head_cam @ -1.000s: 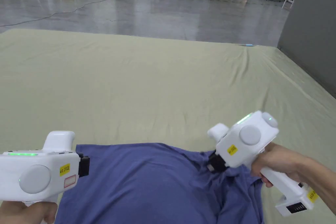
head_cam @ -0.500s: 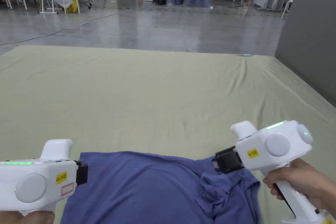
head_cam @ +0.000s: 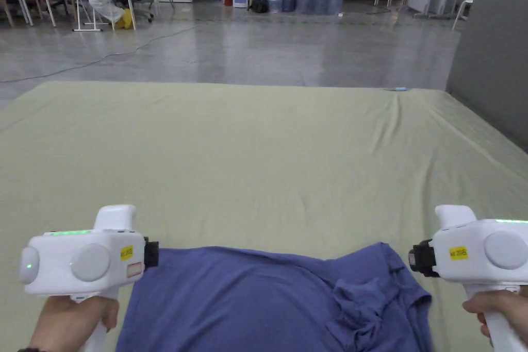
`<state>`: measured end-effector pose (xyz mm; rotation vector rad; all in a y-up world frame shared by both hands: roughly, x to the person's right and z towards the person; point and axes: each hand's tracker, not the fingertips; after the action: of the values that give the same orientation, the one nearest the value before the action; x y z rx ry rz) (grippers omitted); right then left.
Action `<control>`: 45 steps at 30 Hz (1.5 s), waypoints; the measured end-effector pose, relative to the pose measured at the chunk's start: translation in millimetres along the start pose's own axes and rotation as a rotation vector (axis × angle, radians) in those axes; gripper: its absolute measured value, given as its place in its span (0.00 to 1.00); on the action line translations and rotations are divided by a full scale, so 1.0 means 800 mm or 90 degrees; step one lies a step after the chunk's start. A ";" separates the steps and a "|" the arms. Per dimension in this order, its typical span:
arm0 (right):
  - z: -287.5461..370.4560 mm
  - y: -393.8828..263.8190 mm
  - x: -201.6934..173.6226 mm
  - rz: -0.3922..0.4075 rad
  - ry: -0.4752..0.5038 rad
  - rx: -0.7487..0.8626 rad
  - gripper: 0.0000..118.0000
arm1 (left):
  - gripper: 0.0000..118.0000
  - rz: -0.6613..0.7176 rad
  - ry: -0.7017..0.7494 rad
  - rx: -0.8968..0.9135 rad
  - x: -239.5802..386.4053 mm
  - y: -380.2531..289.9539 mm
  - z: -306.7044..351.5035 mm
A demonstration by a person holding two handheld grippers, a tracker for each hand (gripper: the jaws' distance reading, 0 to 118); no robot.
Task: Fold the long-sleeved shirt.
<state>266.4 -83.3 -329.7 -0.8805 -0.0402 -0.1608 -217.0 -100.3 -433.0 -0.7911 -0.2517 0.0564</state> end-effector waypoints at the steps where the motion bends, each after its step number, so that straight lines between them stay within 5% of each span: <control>1: -0.004 0.007 -0.001 0.001 0.002 -0.002 0.00 | 0.64 0.000 0.014 -0.014 -0.005 0.011 -0.027; 2: -0.008 0.009 -0.003 0.003 0.002 -0.004 0.00 | 0.82 0.007 0.038 -0.036 -0.010 0.020 -0.053; 9: -0.039 0.025 -0.004 -0.010 0.026 -0.025 0.00 | 0.76 0.006 0.104 -0.234 -0.047 0.048 -0.222; 13: -0.063 0.038 -0.002 -0.001 0.004 -0.046 0.00 | 0.72 -0.009 0.105 -0.216 -0.045 0.039 -0.232; 14: -0.071 0.044 -0.001 0.001 -0.001 -0.048 0.00 | 0.63 -0.011 0.107 -0.219 -0.039 0.039 -0.225; 16: -0.092 0.062 0.003 0.005 -0.008 -0.061 0.00 | 0.07 -0.058 0.101 -0.202 -0.024 0.043 -0.204; 17: -0.103 0.073 0.005 0.005 -0.012 -0.067 0.00 | 0.00 -0.074 0.079 -0.200 -0.019 0.044 -0.198; 20: -0.142 0.106 0.017 -0.011 -0.035 -0.089 0.00 | 0.00 -0.053 0.043 -0.188 -0.011 0.044 -0.173; 23: -0.181 0.126 0.029 -0.015 -0.061 -0.152 0.57 | 0.00 -0.047 0.037 -0.170 -0.008 0.046 -0.155; 24: -0.196 0.129 0.034 -0.019 -0.060 -0.172 0.59 | 0.00 -0.051 0.035 -0.165 -0.007 0.047 -0.150; 31: -0.258 0.135 0.036 -0.021 -0.080 -0.247 0.53 | 0.00 -0.070 0.037 -0.166 -0.006 0.050 -0.146; 33: -0.271 0.130 0.033 -0.021 -0.085 -0.282 0.42 | 0.00 -0.068 0.035 -0.168 -0.006 0.049 -0.148; 35: -0.278 0.125 0.032 -0.030 -0.084 -0.289 0.10 | 0.00 -0.068 0.038 -0.171 -0.006 0.048 -0.151; 36: -0.272 0.126 0.027 -0.026 -0.083 -0.283 0.07 | 0.00 -0.068 0.041 -0.172 -0.006 0.046 -0.153; 38: -0.265 0.127 0.018 -0.038 -0.026 -0.279 0.07 | 0.00 -0.065 0.042 -0.178 -0.008 0.046 -0.156; 39: -0.262 0.127 0.013 -0.007 -0.082 -0.273 0.07 | 0.00 -0.062 0.037 -0.181 -0.008 0.045 -0.157; 45: -0.182 0.139 0.012 0.006 -0.048 -0.188 0.07 | 0.00 -0.047 0.024 -0.141 -0.017 0.054 -0.099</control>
<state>288.5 -126.7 -506.6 -1.1815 -0.0840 -0.1259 -209.0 -127.1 -520.3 -1.0013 -0.2535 -0.0566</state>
